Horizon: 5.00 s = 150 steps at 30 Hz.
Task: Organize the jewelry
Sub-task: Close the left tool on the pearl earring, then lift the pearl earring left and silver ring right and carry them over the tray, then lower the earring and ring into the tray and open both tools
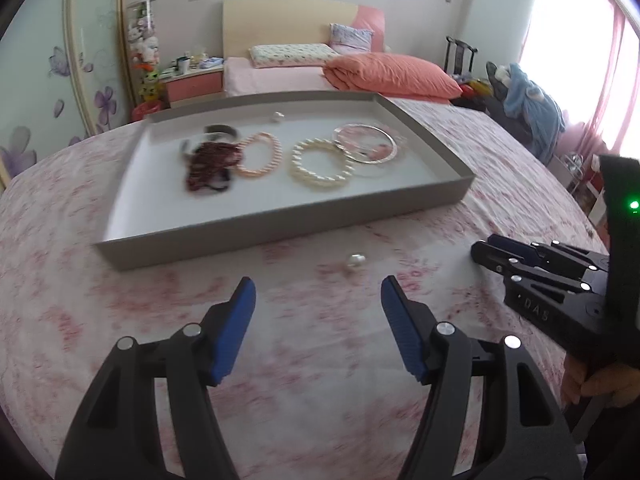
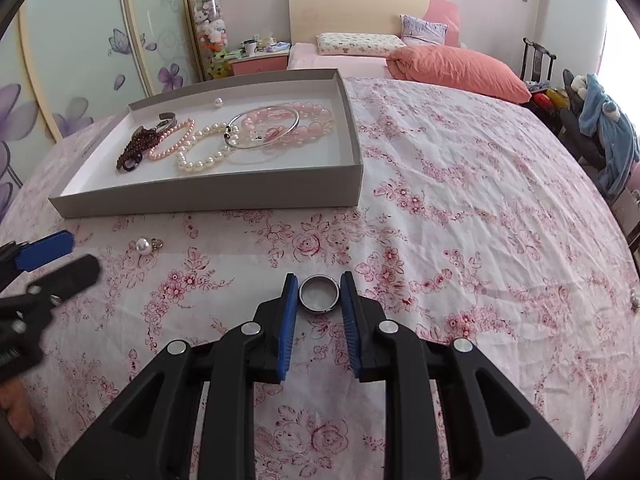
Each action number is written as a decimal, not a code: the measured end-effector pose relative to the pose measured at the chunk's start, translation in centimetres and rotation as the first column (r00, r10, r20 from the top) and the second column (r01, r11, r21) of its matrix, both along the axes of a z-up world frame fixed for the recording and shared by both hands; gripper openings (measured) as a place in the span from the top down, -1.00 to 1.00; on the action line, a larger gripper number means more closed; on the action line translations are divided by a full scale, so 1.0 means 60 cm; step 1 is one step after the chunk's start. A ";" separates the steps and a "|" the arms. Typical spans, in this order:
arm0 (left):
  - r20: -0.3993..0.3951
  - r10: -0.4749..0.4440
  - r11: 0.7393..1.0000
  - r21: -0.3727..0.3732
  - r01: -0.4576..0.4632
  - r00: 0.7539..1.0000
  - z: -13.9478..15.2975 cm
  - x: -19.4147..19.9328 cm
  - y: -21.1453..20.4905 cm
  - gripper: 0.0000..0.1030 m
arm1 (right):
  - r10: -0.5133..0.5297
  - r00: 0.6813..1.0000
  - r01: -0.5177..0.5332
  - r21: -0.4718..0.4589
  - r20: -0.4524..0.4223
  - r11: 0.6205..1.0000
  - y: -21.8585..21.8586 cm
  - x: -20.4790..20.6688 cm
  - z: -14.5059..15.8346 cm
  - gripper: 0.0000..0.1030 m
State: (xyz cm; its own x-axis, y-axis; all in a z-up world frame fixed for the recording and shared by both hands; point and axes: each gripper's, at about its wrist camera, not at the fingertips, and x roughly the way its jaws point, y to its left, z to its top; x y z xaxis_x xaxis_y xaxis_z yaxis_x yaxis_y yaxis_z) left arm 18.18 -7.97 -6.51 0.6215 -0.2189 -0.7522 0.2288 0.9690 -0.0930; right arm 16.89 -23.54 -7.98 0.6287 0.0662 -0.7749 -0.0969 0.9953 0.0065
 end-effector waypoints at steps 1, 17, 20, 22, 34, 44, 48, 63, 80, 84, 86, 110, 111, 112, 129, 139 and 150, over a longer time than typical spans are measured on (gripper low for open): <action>-0.005 0.000 1.000 0.010 0.000 1.000 -0.004 0.006 -0.009 -0.25 | 0.000 1.000 0.000 -0.011 0.001 1.000 0.002 0.000 0.000 0.56; -0.020 0.043 0.996 0.072 -0.042 0.999 -0.032 0.045 -0.057 0.71 | 0.000 1.000 0.000 0.005 -0.003 1.000 -0.002 0.001 0.003 0.55; -0.019 0.062 0.995 0.080 -0.060 0.998 -0.031 0.043 -0.040 0.71 | 0.001 1.000 -0.001 -0.001 -0.002 1.000 -0.002 0.001 0.003 0.55; -0.019 0.076 0.993 0.087 -0.074 0.997 -0.030 0.037 -0.020 0.71 | -0.001 1.000 0.001 -0.008 -0.001 1.000 0.000 0.002 0.004 0.55; -0.017 0.205 0.974 0.107 -0.202 0.979 -0.027 0.006 0.138 0.70 | 0.116 0.993 -0.116 -0.017 -0.010 0.993 0.085 0.020 0.004 0.56; -0.017 0.203 0.973 0.116 -0.200 0.979 -0.027 0.007 0.133 0.70 | 0.120 0.993 -0.120 -0.027 -0.001 0.992 0.102 0.016 0.006 0.55; -0.017 0.202 0.973 0.118 -0.199 0.979 -0.029 0.010 0.133 0.70 | 0.119 0.993 -0.119 -0.025 -0.002 0.993 0.102 0.015 0.006 0.55; -0.018 0.203 0.973 0.113 -0.199 0.979 -0.029 0.010 0.133 0.70 | 0.118 0.993 -0.118 -0.017 -0.003 0.993 0.096 0.017 0.006 0.55; 0.202 0.195 0.981 -0.052 -0.189 0.960 0.060 -0.067 0.133 0.71 | 0.100 0.953 -0.132 0.093 0.287 0.987 0.086 -0.068 0.103 0.56; 0.346 0.183 0.983 -0.075 -0.168 0.920 0.104 -0.111 0.114 0.71 | 0.100 0.887 -0.139 0.053 0.451 0.989 0.101 -0.112 0.141 0.56; 0.392 0.187 0.982 -0.078 -0.170 0.901 0.119 -0.126 0.108 0.71 | 0.099 0.845 -0.137 0.034 0.525 0.990 0.108 -0.131 0.155 0.56; 0.468 0.195 0.981 -0.073 -0.182 0.862 0.150 -0.111 0.098 0.71 | 0.079 0.733 -0.132 0.028 0.676 0.991 0.114 -0.118 0.192 0.56; 0.465 0.194 0.981 -0.071 -0.182 0.864 0.148 -0.106 0.098 0.71 | 0.079 0.735 -0.133 0.029 0.674 0.991 0.116 -0.112 0.191 0.56; 0.462 0.195 0.981 -0.069 -0.184 0.865 0.147 -0.100 0.098 0.71 | 0.079 0.737 -0.132 0.029 0.671 0.991 0.117 -0.104 0.190 0.56; 0.338 0.197 0.980 -0.048 -0.192 0.920 0.074 0.097 0.093 0.68 | 0.072 0.874 -0.110 0.051 0.481 0.993 0.124 0.086 0.117 0.55; 0.320 0.305 0.951 -0.152 -0.269 0.897 0.099 0.081 0.163 0.24 | -0.001 0.872 -0.086 0.156 0.490 0.984 0.080 0.056 0.155 -0.02; 0.421 0.385 0.922 -0.208 -0.326 0.821 0.180 -0.068 0.217 -0.32 | -0.050 0.836 -0.072 0.200 0.547 0.977 0.050 -0.063 0.215 -0.56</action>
State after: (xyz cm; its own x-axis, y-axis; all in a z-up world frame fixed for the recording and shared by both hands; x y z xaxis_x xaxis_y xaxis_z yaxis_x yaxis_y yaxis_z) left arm 14.13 5.06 4.30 0.9342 0.0123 -0.3565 -0.0845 0.9786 -0.1877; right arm 13.11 -20.55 4.91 0.9425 0.1931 -0.2726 -0.1562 0.9761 0.1513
